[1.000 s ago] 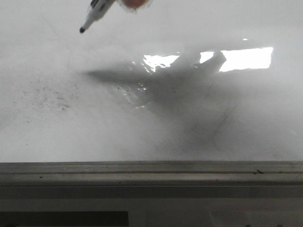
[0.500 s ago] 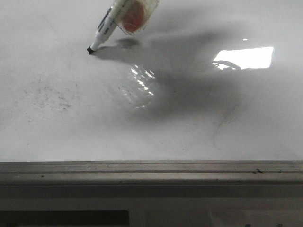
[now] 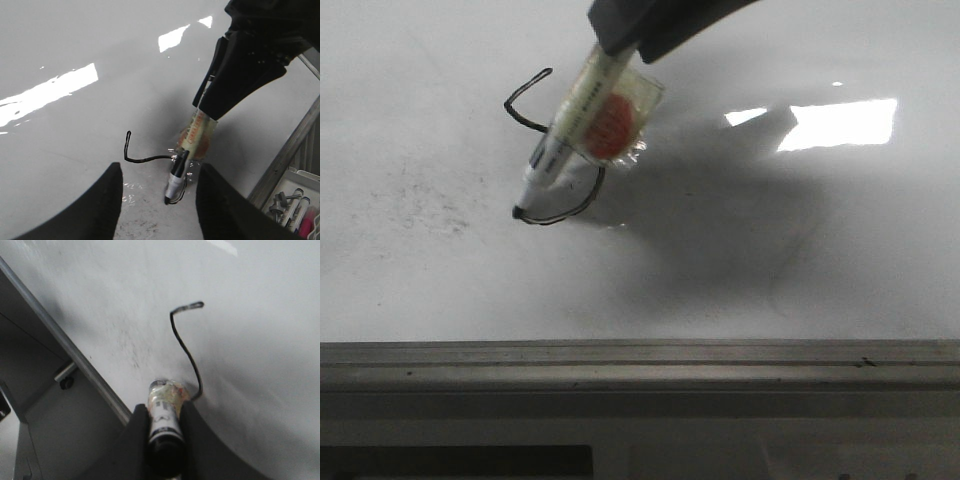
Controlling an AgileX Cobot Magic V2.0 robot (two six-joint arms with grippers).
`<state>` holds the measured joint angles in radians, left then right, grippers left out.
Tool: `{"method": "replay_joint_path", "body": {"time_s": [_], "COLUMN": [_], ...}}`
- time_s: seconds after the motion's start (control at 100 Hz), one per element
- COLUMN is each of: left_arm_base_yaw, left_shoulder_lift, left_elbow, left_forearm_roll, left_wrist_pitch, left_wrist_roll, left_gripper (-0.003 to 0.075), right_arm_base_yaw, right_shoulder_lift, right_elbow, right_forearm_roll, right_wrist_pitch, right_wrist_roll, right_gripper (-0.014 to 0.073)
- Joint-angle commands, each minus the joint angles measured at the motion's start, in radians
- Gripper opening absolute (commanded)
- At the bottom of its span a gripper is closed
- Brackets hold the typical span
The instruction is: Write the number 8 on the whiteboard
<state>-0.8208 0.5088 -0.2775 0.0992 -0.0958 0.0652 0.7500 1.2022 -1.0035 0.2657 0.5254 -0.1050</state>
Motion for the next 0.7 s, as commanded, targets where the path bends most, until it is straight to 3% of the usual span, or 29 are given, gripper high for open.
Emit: {"method": "replay_joint_path", "body": {"time_s": [0.0, 0.23, 0.51, 0.69], "left_arm_base_yaw": [0.003, 0.003, 0.003, 0.003], "left_shoulder_lift": [0.004, 0.004, 0.004, 0.004], "left_elbow": [-0.032, -0.032, -0.032, -0.032], "left_forearm_roll": [-0.012, -0.012, -0.012, -0.009], "left_wrist_pitch": [-0.076, -0.076, -0.072, -0.068], "left_wrist_roll": [-0.011, -0.011, -0.011, -0.011], "left_gripper": [0.0321, 0.0321, 0.0321, 0.0321], "right_arm_base_yaw": [-0.042, -0.158, -0.079, -0.062], "right_shoulder_lift": [-0.030, -0.093, -0.060, -0.064], "right_elbow": [-0.022, -0.022, -0.022, -0.024], "right_forearm_roll": [-0.067, -0.069, -0.069, -0.069], "right_wrist_pitch": [-0.158, -0.148, -0.219, -0.192], "right_wrist_roll": [0.013, 0.017, 0.015, 0.015], "right_gripper": [-0.0044, -0.0044, -0.0044, -0.0044]}}
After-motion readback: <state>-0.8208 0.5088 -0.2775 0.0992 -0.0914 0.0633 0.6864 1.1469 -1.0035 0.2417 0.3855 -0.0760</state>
